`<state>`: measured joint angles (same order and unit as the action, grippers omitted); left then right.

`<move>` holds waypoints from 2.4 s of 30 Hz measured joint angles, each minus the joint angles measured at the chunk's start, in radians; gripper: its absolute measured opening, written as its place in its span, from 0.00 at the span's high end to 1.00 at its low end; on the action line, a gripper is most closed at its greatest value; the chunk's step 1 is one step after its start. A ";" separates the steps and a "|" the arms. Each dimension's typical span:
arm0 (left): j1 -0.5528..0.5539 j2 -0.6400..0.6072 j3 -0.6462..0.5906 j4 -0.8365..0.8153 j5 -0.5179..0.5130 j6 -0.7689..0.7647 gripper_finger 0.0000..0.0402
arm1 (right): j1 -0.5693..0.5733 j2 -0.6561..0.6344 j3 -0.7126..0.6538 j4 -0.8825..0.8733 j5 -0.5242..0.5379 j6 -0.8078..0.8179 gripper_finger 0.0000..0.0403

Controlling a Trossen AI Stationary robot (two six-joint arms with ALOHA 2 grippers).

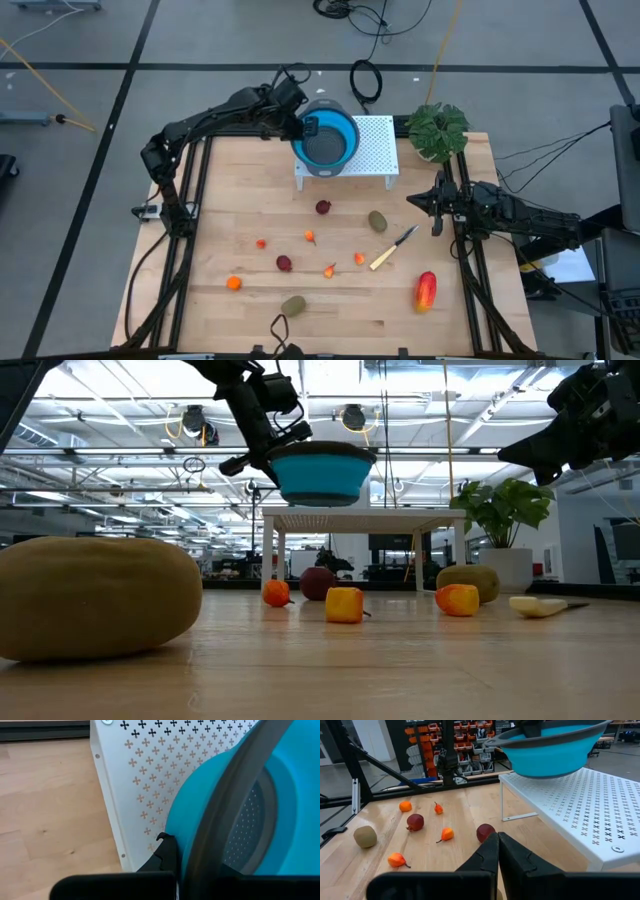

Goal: Pick & Place Fruit
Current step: Put the blue strainer bowl on the shelf, then put the mango into the blue strainer bowl on the shelf

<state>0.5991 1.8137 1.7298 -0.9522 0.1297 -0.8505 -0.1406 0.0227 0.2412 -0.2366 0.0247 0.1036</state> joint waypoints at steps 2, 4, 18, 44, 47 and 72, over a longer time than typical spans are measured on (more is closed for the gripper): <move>0.000 0.000 -0.005 0.015 -0.007 0.000 1.00 | 0.000 0.000 0.000 0.000 0.000 0.000 0.99; 0.001 0.000 -0.010 0.021 -0.008 -0.007 1.00 | 0.000 0.000 0.000 0.000 0.000 0.000 0.99; -0.003 0.000 -0.011 0.012 -0.008 0.004 1.00 | 0.000 0.000 0.000 0.000 0.000 0.000 0.99; -0.012 0.000 -0.011 0.006 -0.001 0.005 1.00 | 0.000 0.000 0.000 0.000 0.000 0.000 0.99; -0.012 0.000 -0.012 0.006 -0.001 0.006 1.00 | 0.000 0.000 0.000 0.000 0.000 0.000 0.99; 0.013 0.000 -0.012 0.015 -0.016 0.038 0.68 | 0.000 0.000 0.000 0.000 0.000 0.000 0.99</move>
<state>0.6126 1.8141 1.7180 -0.9371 0.1135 -0.8121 -0.1406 0.0227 0.2410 -0.2364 0.0249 0.1040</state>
